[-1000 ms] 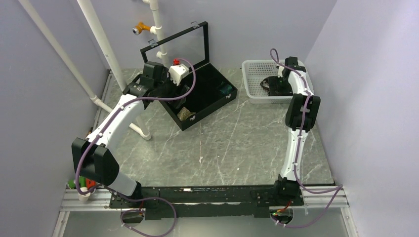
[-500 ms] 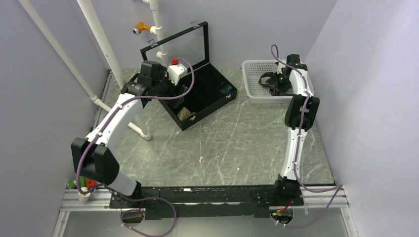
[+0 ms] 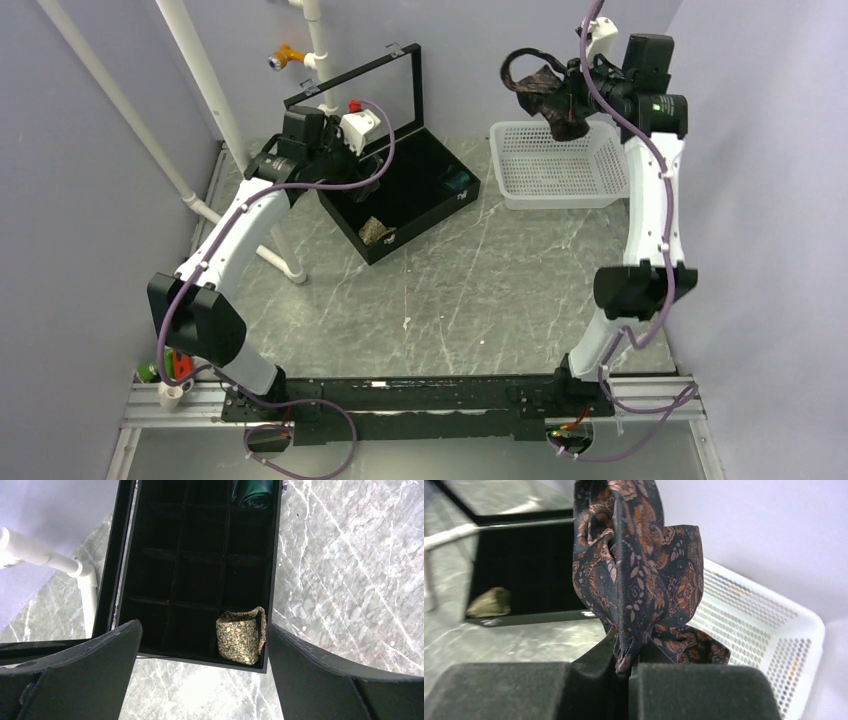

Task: Roll the ties
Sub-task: Pick up the tie from the bin, then place the tie at the center of the board.

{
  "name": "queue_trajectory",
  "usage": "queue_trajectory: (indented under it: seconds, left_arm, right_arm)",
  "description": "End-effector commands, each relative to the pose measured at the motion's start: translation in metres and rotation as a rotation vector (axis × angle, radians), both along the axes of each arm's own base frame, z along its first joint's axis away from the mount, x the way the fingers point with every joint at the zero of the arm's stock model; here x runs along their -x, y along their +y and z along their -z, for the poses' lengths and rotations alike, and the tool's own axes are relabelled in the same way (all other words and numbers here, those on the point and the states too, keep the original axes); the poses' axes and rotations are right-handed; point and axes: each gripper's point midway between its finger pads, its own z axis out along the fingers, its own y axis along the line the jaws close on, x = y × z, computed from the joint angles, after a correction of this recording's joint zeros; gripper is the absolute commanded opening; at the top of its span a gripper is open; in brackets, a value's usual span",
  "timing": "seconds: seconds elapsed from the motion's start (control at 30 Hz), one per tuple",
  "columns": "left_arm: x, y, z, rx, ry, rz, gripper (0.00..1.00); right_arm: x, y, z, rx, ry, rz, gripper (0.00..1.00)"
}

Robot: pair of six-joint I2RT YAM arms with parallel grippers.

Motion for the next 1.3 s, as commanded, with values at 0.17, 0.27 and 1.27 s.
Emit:
queue_trajectory:
  seconds: [0.17,0.27,1.27]
  left_arm:
    - [0.006,-0.008,-0.062,0.115,-0.142,0.023,0.99]
    - [0.013,-0.008,-0.059,0.112,-0.123,0.039,0.99]
    - [0.116,-0.186,0.162,-0.283,-0.006,0.777,0.99]
  right_arm:
    - [0.138,0.081,-0.041,-0.027,-0.051,-0.33,0.0]
    - [0.166,0.081,0.017,0.017,0.108,-0.375,0.33]
    - [0.213,-0.023,0.267,0.066,0.775,-0.106,0.83]
